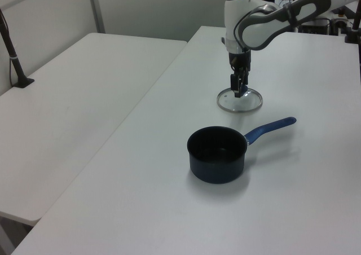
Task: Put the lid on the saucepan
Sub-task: 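Lower the open gripper onto the blue knob of the glass lid, then close the gripper on the blue knob and lift the lid, then carry the glass lid over the dark blue saucepan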
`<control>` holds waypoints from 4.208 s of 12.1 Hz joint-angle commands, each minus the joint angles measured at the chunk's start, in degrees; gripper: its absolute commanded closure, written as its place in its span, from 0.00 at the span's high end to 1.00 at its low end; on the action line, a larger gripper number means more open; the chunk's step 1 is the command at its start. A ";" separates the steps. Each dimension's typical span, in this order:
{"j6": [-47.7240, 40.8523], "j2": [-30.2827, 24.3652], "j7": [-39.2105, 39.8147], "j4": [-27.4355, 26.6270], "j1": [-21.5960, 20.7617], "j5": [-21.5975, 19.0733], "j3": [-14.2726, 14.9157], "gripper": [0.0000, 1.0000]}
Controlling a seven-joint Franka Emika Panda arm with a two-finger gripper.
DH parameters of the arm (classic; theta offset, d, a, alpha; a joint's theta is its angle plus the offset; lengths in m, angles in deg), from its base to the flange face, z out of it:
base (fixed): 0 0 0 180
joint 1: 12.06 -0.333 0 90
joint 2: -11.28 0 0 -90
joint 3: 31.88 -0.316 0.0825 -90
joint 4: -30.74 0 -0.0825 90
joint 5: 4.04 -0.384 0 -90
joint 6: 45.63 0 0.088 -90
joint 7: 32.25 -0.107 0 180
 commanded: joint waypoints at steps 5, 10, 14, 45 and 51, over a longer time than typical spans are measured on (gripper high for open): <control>3.39 0.72 -2.69 -0.06 -0.60 0.94 0.31 0.85; 3.22 0.45 -2.69 -0.05 -0.69 0.94 0.31 0.61; -0.10 -1.74 -2.61 1.25 -0.52 0.86 1.01 0.56; -17.61 -0.96 -29.49 17.87 -28.28 -1.78 1.54 0.53; -17.26 4.14 -32.49 21.48 -31.36 -1.78 1.54 0.53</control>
